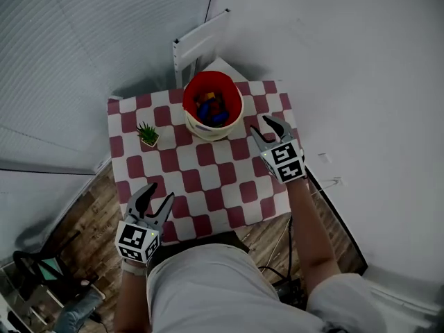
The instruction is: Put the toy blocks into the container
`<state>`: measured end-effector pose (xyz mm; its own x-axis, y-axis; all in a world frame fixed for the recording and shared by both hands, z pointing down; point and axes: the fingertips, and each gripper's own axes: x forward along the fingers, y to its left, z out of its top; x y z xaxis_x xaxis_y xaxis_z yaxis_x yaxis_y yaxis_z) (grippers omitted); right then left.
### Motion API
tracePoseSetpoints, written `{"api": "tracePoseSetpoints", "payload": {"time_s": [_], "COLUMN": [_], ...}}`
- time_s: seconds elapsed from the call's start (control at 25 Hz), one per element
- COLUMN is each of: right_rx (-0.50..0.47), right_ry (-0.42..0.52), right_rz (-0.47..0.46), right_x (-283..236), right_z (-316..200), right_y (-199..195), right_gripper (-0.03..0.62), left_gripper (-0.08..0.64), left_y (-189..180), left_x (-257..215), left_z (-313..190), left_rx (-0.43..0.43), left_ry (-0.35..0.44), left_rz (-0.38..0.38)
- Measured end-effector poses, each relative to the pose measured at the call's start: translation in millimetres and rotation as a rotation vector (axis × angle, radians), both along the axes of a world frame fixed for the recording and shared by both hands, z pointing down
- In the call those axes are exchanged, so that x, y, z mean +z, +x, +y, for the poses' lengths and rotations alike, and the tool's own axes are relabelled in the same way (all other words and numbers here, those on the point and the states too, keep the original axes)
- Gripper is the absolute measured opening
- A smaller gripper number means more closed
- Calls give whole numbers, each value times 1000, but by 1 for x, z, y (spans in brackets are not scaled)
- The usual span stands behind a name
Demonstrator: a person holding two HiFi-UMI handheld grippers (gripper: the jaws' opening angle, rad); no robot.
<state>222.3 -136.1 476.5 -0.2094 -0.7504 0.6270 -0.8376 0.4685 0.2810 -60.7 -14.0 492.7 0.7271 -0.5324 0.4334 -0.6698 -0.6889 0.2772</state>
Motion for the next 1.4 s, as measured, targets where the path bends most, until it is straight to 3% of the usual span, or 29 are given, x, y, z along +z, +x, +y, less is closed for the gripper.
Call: {"api": "tracePoseSetpoints", "payload": {"time_s": [0.44,0.8,1.4], "right_rx": [189,273,283], "right_ry": [-99,-201,-268], "right_rz": [-7,-24,-8], "right_x": [55,112,184], "right_z": [65,97,107], "right_y": [74,94,110], "right_gripper": [161,163,163], "left_gripper": [190,189,189], "left_y": [41,55,57], "left_x": [12,27,44], "left_z": [5,9,14], "left_rx": [137,192,208], "left_ry": [-38,-76,-128], "left_rz": [-18,-54,-119]}}
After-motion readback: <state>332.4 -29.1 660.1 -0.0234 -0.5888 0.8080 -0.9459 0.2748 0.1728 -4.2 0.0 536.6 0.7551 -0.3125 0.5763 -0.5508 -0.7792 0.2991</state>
